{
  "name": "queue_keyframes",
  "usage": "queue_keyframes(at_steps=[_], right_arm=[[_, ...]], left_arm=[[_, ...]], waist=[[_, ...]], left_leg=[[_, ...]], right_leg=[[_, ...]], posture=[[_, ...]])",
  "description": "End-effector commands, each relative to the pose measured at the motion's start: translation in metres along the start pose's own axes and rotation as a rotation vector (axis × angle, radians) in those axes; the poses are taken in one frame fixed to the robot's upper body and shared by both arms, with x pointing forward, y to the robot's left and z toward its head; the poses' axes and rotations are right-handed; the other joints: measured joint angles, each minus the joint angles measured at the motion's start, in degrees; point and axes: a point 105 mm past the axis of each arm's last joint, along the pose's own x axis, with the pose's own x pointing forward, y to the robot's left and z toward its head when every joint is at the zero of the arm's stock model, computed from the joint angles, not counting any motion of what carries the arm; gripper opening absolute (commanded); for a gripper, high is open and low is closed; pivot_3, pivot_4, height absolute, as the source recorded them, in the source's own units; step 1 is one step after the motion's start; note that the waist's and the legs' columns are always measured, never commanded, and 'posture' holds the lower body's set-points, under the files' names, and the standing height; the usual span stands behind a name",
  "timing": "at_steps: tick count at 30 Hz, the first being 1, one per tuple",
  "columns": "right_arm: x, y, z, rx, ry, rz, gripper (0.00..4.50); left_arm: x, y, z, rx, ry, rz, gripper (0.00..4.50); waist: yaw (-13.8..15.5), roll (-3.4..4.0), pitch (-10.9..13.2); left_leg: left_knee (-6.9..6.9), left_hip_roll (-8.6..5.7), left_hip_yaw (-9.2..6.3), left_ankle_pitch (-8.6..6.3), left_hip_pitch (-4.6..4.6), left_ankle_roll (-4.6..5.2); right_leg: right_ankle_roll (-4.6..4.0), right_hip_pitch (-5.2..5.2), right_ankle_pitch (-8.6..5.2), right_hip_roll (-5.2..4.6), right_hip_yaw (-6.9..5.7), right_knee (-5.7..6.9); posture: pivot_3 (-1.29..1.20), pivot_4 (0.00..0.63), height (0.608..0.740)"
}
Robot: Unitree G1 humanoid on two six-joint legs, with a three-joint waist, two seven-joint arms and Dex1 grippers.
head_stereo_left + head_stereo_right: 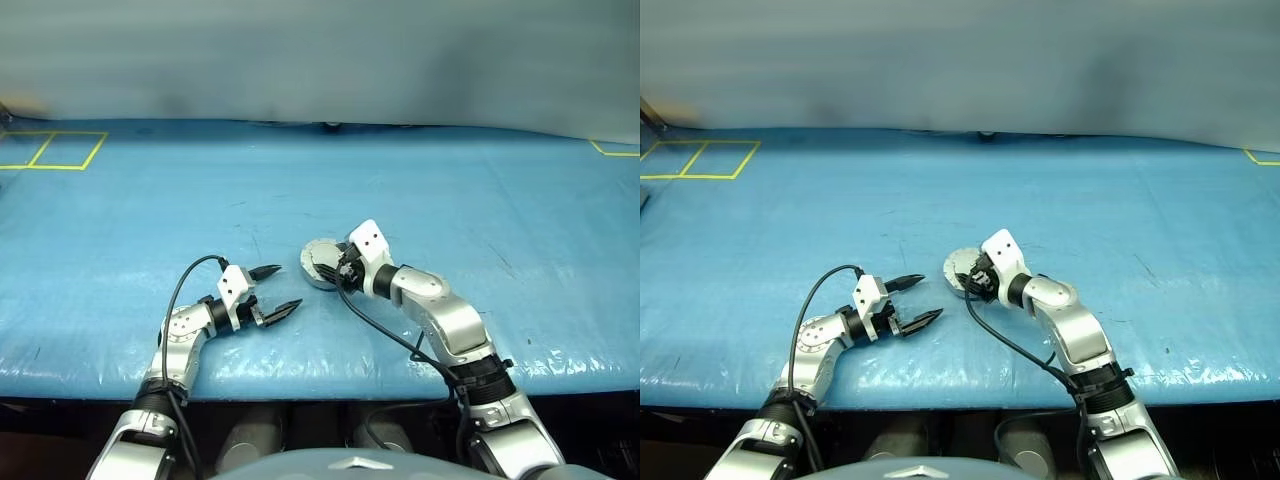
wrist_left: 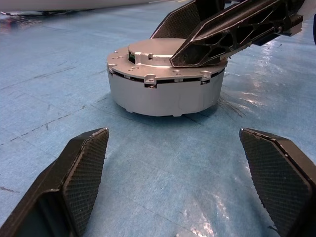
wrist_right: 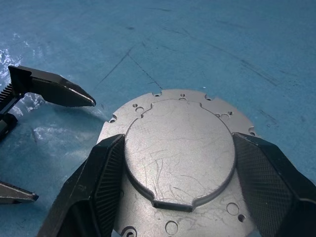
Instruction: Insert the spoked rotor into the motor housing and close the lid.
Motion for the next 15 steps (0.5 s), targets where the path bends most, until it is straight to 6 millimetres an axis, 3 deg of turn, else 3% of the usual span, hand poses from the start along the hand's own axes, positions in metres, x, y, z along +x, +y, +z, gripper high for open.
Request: queue_keyframes(at_steps=[1,5,15], right_arm=[[-0.002,-0.008,-0.048,0.017,0.196,-0.062,3.01],[-0.001,-0.006,-0.043,0.078,0.161,-0.063,3.01],[-0.012,-0.013,-0.052,0.031,0.213,-0.080,3.01]], left_arm=[[0.003,0.000,0.009,0.022,-0.027,-0.007,4.50],[0.002,-0.001,0.007,0.019,-0.025,-0.006,4.50],[0.002,-0.001,0.007,0.015,-0.026,-0.006,4.50]], waist=[[0.0,-0.04,-0.1],[0.0,-0.07,-0.1],[0.2,-0.08,-0.1]], left_leg=[[0.00,0.00,0.00,0.00,0.02,0.00],[0.00,0.02,0.00,-0.01,0.06,-0.01],[0.01,0.02,0.01,-0.01,0.07,-0.01]], right_leg=[[-0.04,0.02,-0.04,0.00,0.00,0.00],[-0.14,0.07,-0.10,-0.01,-0.01,0.01],[-0.14,0.08,-0.11,-0.03,-0.03,-0.01]], posture=[[0.00,0.150,0.740],[0.00,0.150,0.740],[0.00,0.150,0.740]])
